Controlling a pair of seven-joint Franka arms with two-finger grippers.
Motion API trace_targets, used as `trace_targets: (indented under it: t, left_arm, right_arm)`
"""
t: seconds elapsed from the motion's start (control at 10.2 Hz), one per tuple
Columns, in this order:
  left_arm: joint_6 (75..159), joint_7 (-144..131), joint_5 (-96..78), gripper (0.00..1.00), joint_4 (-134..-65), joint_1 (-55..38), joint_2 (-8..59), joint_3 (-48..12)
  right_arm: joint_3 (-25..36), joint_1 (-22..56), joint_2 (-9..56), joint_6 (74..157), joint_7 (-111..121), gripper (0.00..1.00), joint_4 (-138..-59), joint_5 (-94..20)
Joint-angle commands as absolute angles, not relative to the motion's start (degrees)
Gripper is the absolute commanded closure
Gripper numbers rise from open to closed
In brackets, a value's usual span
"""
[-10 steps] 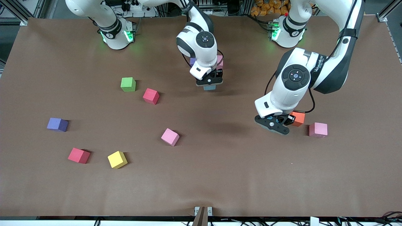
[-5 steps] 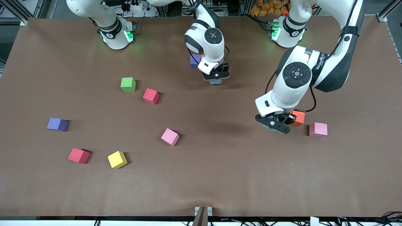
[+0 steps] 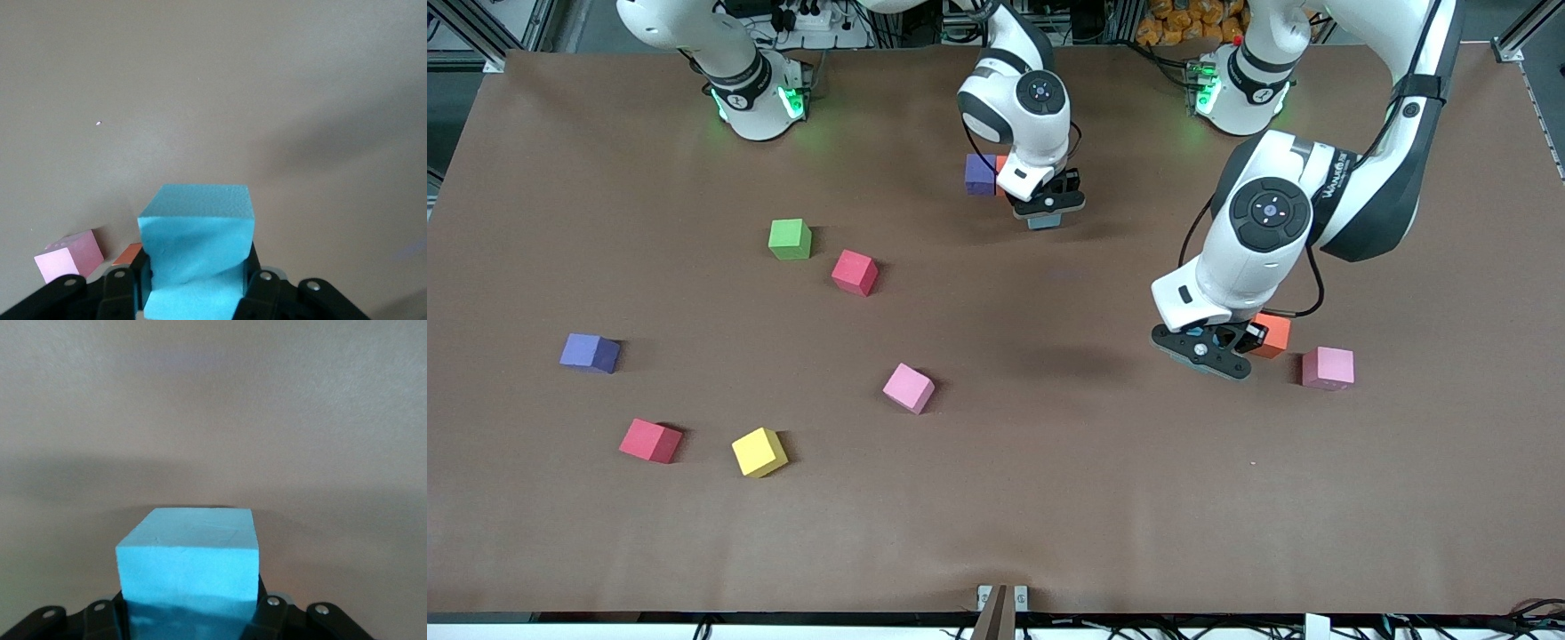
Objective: Form number 2 with 11 blocks
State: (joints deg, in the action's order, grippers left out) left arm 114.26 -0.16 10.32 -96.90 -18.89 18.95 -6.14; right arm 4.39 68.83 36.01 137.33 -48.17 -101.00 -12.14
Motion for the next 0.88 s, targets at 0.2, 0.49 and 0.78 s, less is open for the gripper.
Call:
trace_targets:
  t: [0.2,0.49,0.78]
  left_arm:
    - [113.2,-1.2,9.8,0.56,-97.5,-18.5,17.7,-6.7]
    - [113.2,-1.2,9.8,0.56,-97.6,-18.4,17.7,-6.7]
    - [113.0,-1.2,9.8,0.56,-97.6,-18.5,17.7,-6.8]
  right_arm:
    - [4.3,69.8,37.5,138.0,-48.7,0.55,-99.8,-13.2]
    - [3.5,69.8,37.5,137.8,-48.7,0.55,-100.0,-13.3]
    - [3.4,69.9,37.9,137.6,-48.8,0.54,-100.1,-13.2]
